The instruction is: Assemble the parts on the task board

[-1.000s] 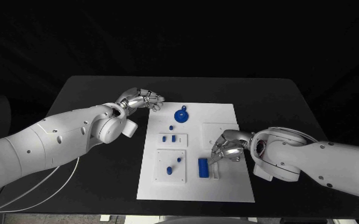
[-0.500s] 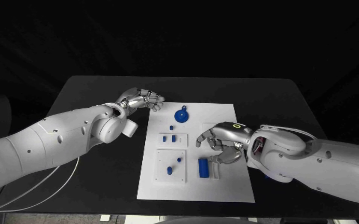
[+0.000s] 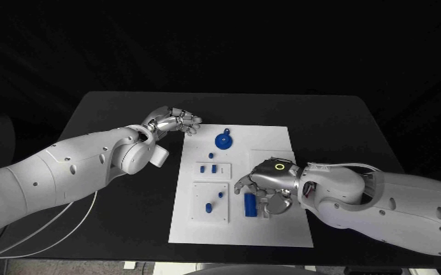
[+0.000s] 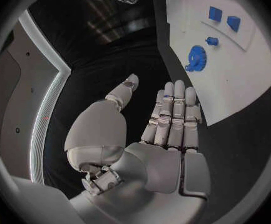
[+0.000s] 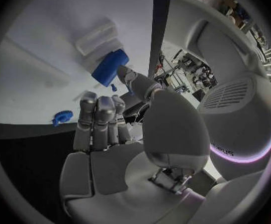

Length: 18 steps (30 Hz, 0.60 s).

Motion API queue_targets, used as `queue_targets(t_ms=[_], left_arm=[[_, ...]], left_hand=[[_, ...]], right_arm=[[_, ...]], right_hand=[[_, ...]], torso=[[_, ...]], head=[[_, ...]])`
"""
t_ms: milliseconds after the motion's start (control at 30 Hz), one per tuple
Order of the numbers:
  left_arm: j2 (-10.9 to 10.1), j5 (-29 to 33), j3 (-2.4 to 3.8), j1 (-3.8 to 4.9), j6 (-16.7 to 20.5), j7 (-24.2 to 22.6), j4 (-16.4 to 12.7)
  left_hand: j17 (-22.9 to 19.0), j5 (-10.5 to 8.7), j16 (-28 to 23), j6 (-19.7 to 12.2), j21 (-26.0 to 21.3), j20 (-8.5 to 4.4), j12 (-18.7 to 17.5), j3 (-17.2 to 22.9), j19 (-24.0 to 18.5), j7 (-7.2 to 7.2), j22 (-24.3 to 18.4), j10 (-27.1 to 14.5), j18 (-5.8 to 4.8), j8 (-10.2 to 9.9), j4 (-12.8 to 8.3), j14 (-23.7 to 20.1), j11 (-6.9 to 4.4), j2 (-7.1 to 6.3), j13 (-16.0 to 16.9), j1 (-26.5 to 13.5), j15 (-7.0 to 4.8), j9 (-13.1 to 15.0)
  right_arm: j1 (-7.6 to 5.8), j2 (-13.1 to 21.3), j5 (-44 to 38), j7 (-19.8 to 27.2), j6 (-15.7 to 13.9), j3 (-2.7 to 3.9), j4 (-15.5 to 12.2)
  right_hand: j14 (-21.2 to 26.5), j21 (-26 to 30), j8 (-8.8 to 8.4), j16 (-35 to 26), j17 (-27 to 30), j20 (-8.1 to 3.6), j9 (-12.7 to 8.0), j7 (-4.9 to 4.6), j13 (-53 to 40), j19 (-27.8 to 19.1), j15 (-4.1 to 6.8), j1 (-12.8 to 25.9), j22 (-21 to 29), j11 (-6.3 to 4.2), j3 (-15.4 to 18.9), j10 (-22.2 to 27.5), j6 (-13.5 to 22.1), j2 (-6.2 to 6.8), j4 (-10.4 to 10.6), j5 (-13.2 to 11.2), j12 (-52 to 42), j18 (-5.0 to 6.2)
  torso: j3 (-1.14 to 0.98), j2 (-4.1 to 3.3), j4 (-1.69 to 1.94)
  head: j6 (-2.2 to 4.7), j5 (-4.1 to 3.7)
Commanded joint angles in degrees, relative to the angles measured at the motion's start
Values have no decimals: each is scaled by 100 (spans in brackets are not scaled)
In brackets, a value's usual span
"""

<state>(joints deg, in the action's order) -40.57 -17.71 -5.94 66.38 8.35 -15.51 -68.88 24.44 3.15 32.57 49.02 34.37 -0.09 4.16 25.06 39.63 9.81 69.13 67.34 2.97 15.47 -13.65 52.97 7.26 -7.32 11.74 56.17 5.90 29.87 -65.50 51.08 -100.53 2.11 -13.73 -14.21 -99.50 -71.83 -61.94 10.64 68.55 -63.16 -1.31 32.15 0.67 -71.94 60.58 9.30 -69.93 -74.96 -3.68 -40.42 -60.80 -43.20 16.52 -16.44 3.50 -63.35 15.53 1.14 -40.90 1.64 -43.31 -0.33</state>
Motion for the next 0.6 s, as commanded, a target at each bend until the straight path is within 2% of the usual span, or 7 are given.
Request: queue_targets(t_ms=[33, 300, 600], left_arm=[[6, 29, 3, 1, -102, -40, -6], [4, 29, 2, 1, -111, -33, -4], [-2, 29, 2, 1, -118, -25, -8]], left_hand=[[9, -10, -34, -39, -34, 39, -10, -38, -10, -4, 6, -43, 88, 22, 8, -9, 4, 31, -8, -9, 11, -7], [13, -10, -36, -39, -36, 39, -9, -39, -9, -4, 7, -42, 87, 23, 11, -6, 3, 37, -8, -12, 11, -8], [19, -12, -40, -40, -39, 39, -8, -40, -7, -3, 10, -41, 87, 24, 18, -4, 3, 48, -9, -19, 10, -10]], right_arm=[[11, -27, -544, -120, 397, 0, 4], [26, -80, -710, -155, 487, 0, 9], [85, -161, -905, -224, 469, 1, 98]], right_hand=[[13, -36, 50, 51, -18, -8, 15, -11, 22, -1, 6, -48, -120, -13, -49, -23, -92, 9, -3, -9, -41, -53], [4, -83, 247, 86, -61, -28, 65, -77, 109, -12, 6, -147, -120, -21, -206, -83, -363, -2, -2, -68, -61, -53], [3, -139, 430, 108, -88, -34, 108, -235, 182, -36, -4, -147, -121, -9, -295, -95, -667, -44, -2, -68, -100, -53]], torso=[[1, 0, -5], [-1, 2, -1], [-1, -2, 4]], head=[[-20, 3], [-37, 13], [-59, 19]])
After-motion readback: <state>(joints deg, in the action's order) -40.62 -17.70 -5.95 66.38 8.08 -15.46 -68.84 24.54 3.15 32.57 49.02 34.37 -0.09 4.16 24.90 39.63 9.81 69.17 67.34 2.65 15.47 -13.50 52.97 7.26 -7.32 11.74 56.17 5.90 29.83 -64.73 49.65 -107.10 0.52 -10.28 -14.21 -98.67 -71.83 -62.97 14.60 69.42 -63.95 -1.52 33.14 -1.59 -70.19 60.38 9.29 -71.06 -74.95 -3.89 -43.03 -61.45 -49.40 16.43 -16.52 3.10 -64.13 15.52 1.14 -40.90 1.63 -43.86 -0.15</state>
